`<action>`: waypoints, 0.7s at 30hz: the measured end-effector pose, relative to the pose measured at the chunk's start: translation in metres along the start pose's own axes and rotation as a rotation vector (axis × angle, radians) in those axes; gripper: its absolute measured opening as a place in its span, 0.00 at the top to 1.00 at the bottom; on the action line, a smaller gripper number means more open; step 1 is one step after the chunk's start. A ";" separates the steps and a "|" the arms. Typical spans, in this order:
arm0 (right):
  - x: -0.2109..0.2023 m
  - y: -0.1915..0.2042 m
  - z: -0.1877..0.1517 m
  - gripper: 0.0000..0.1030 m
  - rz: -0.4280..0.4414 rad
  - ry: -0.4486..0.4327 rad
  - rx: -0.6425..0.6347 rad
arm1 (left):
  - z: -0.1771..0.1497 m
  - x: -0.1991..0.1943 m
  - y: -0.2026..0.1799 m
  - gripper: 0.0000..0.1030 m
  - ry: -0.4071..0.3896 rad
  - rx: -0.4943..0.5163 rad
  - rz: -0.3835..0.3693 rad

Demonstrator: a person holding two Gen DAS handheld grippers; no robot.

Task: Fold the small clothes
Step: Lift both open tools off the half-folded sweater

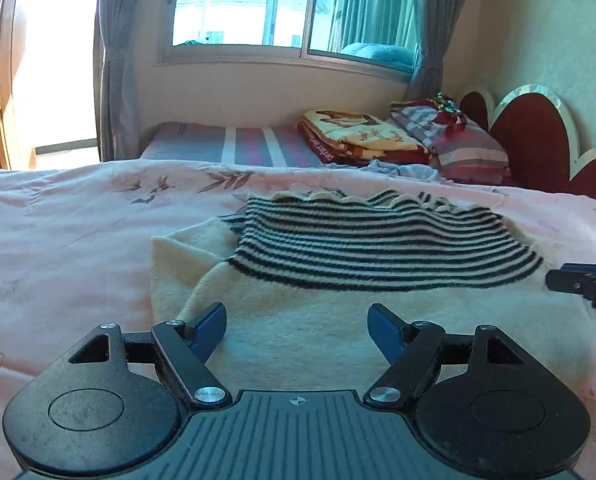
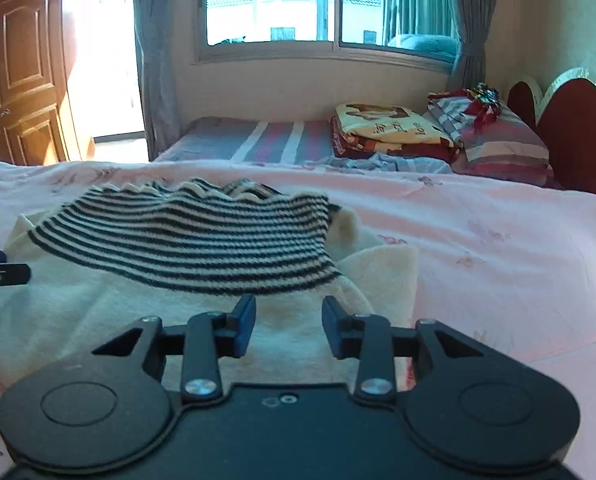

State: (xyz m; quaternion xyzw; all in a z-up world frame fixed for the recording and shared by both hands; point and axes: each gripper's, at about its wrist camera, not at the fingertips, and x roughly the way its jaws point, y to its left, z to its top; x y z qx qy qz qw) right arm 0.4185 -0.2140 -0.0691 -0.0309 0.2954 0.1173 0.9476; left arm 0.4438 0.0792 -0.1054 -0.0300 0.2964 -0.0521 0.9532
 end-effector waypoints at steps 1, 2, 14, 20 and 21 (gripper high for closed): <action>-0.001 0.010 0.000 0.65 0.035 0.003 -0.013 | 0.000 -0.002 -0.009 0.25 0.004 0.018 -0.012; -0.002 0.019 0.000 0.67 0.060 0.004 -0.029 | -0.001 -0.002 -0.019 0.25 0.010 0.040 -0.013; 0.012 0.063 -0.016 0.63 0.057 0.091 -0.114 | -0.015 0.011 -0.047 0.16 0.066 0.081 0.026; 0.002 0.033 -0.017 0.64 -0.089 0.076 -0.120 | -0.018 -0.003 -0.012 0.16 0.062 0.074 0.051; 0.000 0.011 -0.019 0.63 -0.126 0.084 -0.065 | -0.021 -0.006 -0.003 0.16 0.061 0.062 0.053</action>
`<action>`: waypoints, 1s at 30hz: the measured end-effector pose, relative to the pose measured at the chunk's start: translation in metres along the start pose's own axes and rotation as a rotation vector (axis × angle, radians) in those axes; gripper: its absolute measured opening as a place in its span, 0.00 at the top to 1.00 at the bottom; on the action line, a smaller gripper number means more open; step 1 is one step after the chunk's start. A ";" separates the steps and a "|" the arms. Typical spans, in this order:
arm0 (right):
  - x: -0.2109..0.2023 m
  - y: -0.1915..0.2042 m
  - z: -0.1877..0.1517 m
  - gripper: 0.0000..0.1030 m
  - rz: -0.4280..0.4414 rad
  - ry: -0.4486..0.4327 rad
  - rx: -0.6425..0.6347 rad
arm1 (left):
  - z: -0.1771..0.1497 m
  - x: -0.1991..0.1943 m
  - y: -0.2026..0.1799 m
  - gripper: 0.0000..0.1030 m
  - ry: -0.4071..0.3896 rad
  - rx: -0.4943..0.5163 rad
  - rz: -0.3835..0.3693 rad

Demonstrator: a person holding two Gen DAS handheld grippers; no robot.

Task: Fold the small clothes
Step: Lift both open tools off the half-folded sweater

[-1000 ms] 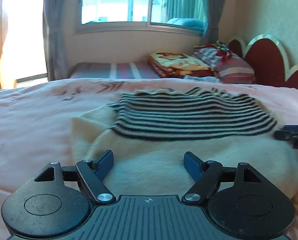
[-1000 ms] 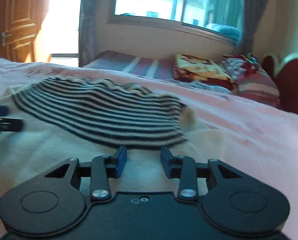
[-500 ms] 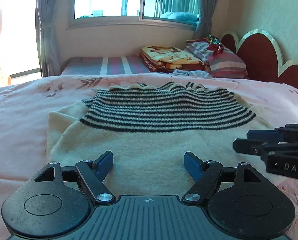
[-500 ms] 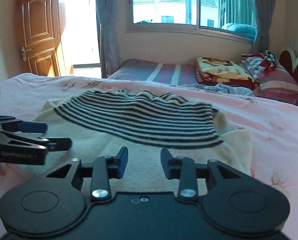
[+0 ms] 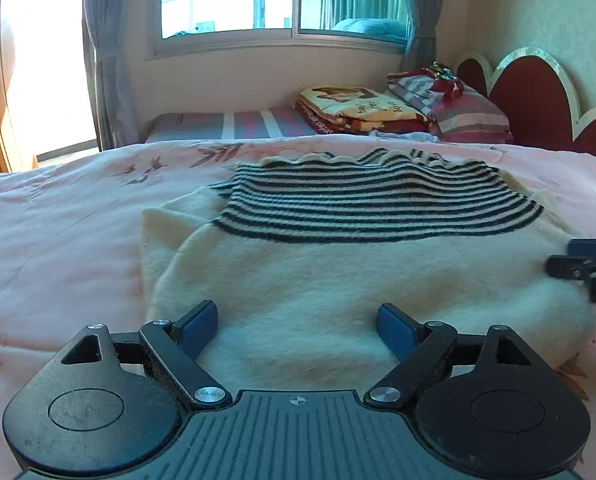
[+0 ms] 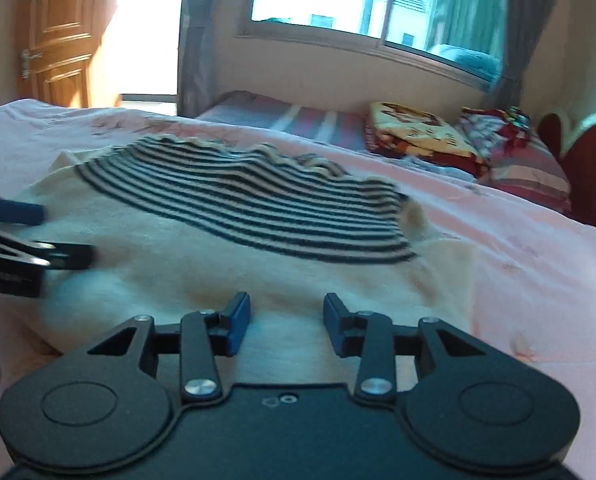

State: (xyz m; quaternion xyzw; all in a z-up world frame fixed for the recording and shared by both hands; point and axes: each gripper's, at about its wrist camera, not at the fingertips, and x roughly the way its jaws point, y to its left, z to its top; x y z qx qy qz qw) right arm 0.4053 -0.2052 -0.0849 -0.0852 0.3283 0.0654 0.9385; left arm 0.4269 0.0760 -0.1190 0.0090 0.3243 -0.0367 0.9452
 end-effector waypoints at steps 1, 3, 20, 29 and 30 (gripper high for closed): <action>0.001 -0.019 -0.004 0.63 0.008 0.011 0.060 | -0.002 -0.001 0.009 0.15 0.000 -0.015 -0.012; 0.001 -0.033 -0.007 0.63 0.035 0.017 0.085 | -0.002 0.000 0.013 0.14 0.003 -0.017 -0.018; -0.031 0.059 -0.022 0.62 0.096 -0.005 -0.046 | -0.017 -0.022 -0.065 0.14 0.015 0.000 -0.005; -0.040 0.014 -0.041 0.64 0.013 0.010 0.023 | -0.037 -0.040 -0.028 0.12 -0.009 0.002 -0.008; -0.037 0.005 -0.044 0.64 0.043 0.011 0.059 | -0.036 -0.039 -0.028 0.12 -0.007 0.015 -0.010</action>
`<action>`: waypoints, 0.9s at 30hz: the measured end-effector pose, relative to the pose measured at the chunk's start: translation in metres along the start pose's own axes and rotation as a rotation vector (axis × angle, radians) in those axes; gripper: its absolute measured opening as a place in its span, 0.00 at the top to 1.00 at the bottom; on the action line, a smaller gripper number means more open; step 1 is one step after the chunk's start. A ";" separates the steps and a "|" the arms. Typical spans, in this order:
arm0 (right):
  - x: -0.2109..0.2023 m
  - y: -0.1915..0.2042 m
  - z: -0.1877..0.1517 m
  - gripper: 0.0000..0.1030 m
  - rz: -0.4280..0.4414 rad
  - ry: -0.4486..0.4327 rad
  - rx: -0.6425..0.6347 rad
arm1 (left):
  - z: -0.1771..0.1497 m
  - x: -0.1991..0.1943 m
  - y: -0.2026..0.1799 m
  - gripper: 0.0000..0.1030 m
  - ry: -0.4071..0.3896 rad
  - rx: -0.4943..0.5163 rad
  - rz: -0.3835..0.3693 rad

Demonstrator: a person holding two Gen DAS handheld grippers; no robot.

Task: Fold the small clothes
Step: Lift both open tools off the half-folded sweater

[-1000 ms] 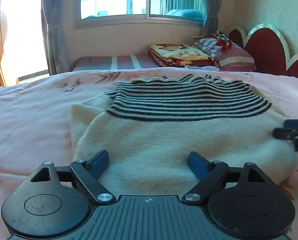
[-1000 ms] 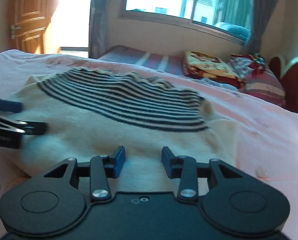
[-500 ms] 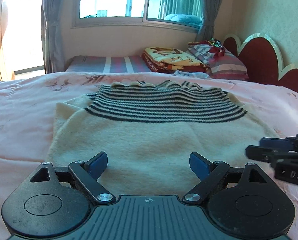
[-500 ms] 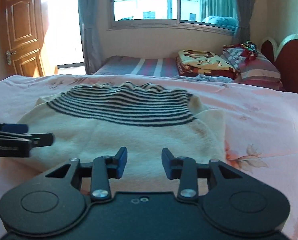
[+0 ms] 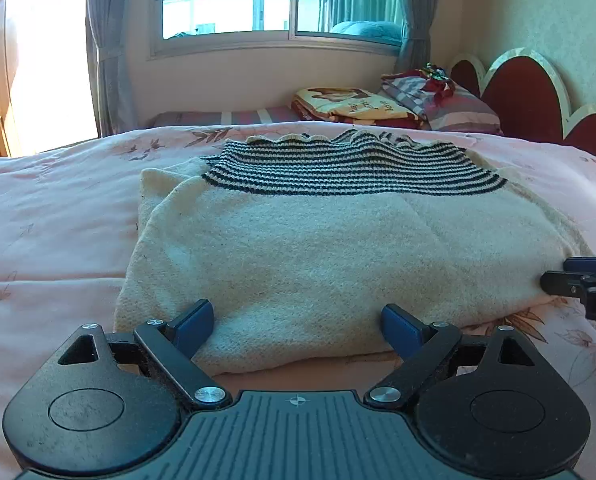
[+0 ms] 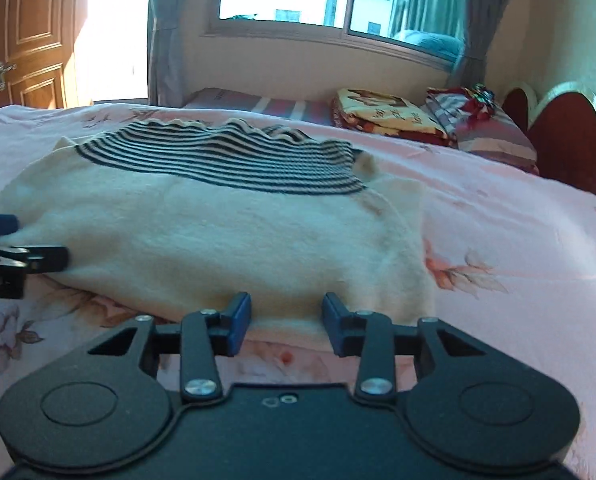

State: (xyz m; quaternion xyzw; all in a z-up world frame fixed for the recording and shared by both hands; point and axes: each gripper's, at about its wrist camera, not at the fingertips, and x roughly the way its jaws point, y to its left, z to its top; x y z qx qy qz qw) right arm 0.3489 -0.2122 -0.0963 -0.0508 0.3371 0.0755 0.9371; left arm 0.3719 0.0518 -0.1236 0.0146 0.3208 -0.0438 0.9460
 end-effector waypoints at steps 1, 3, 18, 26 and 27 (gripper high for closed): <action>0.002 -0.004 0.001 0.63 0.017 0.003 0.013 | 0.002 0.000 -0.001 0.12 0.006 0.005 0.004; -0.001 -0.001 0.009 0.64 0.013 0.010 -0.012 | 0.009 -0.010 0.001 0.12 -0.027 -0.029 0.040; -0.014 0.005 0.017 0.62 0.089 -0.052 0.042 | 0.014 -0.012 -0.002 0.12 -0.038 -0.034 0.088; 0.004 0.040 0.014 0.62 0.065 -0.001 -0.113 | 0.003 0.001 0.010 0.09 0.021 -0.069 0.047; 0.000 0.037 0.017 0.62 0.076 0.000 -0.097 | 0.005 0.001 0.011 0.09 0.026 -0.070 0.047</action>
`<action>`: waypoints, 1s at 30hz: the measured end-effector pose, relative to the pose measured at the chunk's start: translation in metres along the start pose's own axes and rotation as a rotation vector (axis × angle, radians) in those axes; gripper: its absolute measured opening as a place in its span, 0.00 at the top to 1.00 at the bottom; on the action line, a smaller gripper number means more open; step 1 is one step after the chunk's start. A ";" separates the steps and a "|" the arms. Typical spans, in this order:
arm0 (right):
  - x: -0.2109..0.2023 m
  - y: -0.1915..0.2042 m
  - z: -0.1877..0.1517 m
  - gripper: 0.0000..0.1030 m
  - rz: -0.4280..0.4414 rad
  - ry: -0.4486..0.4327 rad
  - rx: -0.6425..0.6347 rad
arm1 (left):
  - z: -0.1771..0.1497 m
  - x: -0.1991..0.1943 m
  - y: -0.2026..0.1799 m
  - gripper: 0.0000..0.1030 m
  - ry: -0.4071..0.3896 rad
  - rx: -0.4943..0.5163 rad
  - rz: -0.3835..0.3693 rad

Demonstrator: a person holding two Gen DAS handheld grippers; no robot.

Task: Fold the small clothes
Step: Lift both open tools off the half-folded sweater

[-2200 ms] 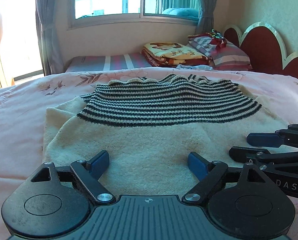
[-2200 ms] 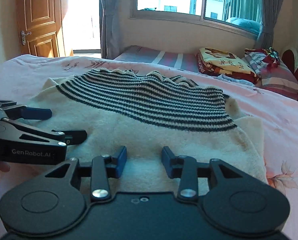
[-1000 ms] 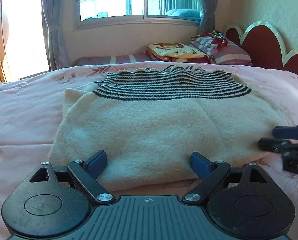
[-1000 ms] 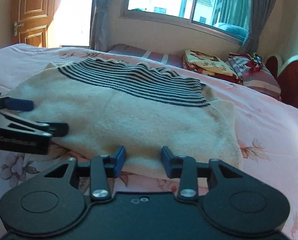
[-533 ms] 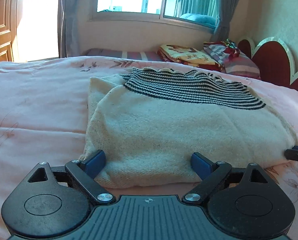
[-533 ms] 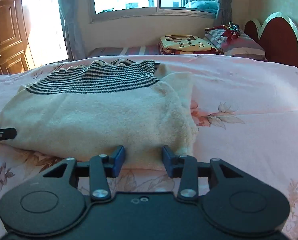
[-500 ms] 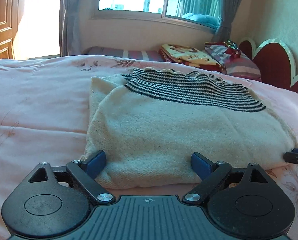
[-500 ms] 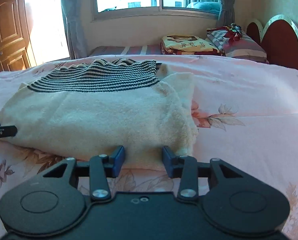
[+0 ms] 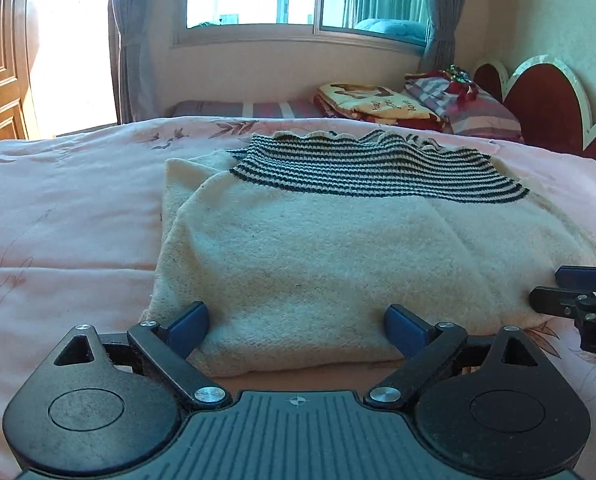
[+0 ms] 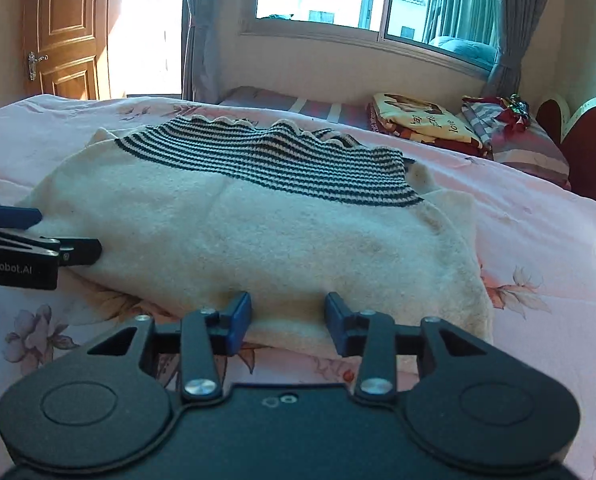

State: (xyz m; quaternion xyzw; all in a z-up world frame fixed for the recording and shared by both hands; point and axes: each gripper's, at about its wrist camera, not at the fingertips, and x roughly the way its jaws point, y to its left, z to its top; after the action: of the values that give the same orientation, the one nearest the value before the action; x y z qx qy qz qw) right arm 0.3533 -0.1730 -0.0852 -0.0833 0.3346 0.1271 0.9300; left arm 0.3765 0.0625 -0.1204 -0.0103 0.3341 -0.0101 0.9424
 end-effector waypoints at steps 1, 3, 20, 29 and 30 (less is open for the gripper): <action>-0.003 -0.003 0.001 0.63 0.004 -0.012 0.014 | 0.000 -0.001 0.000 0.09 0.000 0.004 0.002; -0.005 -0.006 0.000 0.63 -0.018 -0.025 0.012 | -0.005 0.002 -0.001 0.07 -0.015 0.015 0.005; 0.003 -0.015 -0.008 0.61 -0.021 0.009 -0.025 | -0.007 -0.002 0.007 0.05 0.003 0.088 -0.038; -0.016 -0.024 0.000 0.60 -0.004 -0.010 0.005 | -0.015 -0.040 0.041 0.05 0.026 -0.133 -0.092; -0.022 -0.027 -0.002 0.61 0.012 -0.031 0.035 | -0.020 -0.044 0.049 0.05 0.023 -0.224 -0.143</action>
State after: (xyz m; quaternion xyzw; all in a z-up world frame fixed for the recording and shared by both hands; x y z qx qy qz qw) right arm 0.3440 -0.2033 -0.0704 -0.0633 0.3229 0.1280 0.9356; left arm 0.3304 0.1120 -0.1098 -0.1393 0.3424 -0.0398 0.9283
